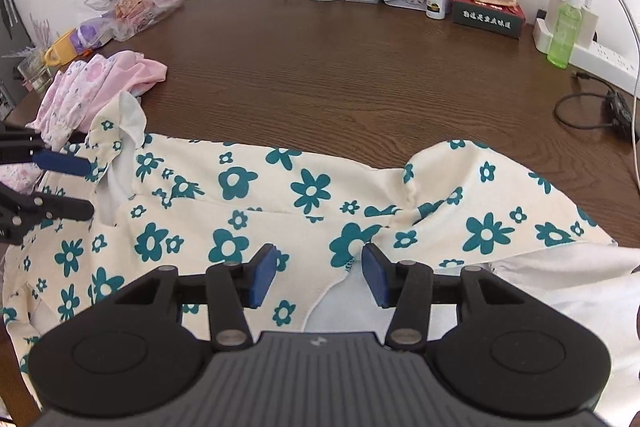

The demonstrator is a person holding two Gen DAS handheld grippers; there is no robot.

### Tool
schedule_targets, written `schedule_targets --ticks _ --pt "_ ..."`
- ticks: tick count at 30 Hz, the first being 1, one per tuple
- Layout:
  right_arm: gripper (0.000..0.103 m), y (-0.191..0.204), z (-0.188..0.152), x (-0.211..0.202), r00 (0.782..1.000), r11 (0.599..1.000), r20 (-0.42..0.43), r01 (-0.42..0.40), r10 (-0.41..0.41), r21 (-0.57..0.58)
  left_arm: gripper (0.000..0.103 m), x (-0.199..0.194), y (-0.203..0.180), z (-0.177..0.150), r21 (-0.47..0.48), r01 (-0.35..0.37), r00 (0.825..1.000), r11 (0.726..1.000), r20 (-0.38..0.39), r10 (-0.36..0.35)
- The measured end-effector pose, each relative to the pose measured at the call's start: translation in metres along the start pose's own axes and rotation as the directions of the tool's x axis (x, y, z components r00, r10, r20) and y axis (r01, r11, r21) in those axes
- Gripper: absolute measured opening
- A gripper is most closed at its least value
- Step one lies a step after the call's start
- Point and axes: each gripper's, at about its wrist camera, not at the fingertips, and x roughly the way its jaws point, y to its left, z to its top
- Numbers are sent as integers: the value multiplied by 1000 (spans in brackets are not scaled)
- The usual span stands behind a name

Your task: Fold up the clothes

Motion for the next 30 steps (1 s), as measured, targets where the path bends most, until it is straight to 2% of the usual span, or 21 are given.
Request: schedule_targets --ticks 4,7,9,10,12,14,18,21,24,30 --pt "48 -6 4 1 1000 999 -10 -5 5 35 44 21 6 14 -77 -4 999 997 -53 0" --pt "48 -5 6 2 1000 1000 -14 -7 7 30 42 28 8 20 -117 -24 999 993 -49 19" --pt "47 -2 6 3 1000 1000 -11 -2 2 13 21 31 11 22 -156 -30 999 987 -30 26" --pt "42 0 6 3 1000 1000 -5 8 -8 1 0 32 12 23 -175 -24 1000 984 -16 22" --pt "29 1 5 2 1000 1000 8 23 -23 -19 0 31 12 25 -172 -29 999 985 21 33" --pt "3 0 5 -1 999 1000 34 16 -15 -23 0 27 14 29 -177 -36 997 984 62 48" --pt "3 -1 3 -6 997 999 71 9 -6 -32 0 14 20 39 -199 -52 985 979 150 83" --pt "5 0 -1 -2 998 999 61 21 -19 -41 0 24 27 43 -219 -89 986 972 120 118" --pt "10 0 -5 0 998 999 61 19 -17 -36 1 40 30 41 -208 -98 990 973 82 117" --pt "13 -4 -6 -19 995 1000 97 -9 11 -17 1 44 34 36 -216 -152 972 965 144 185"
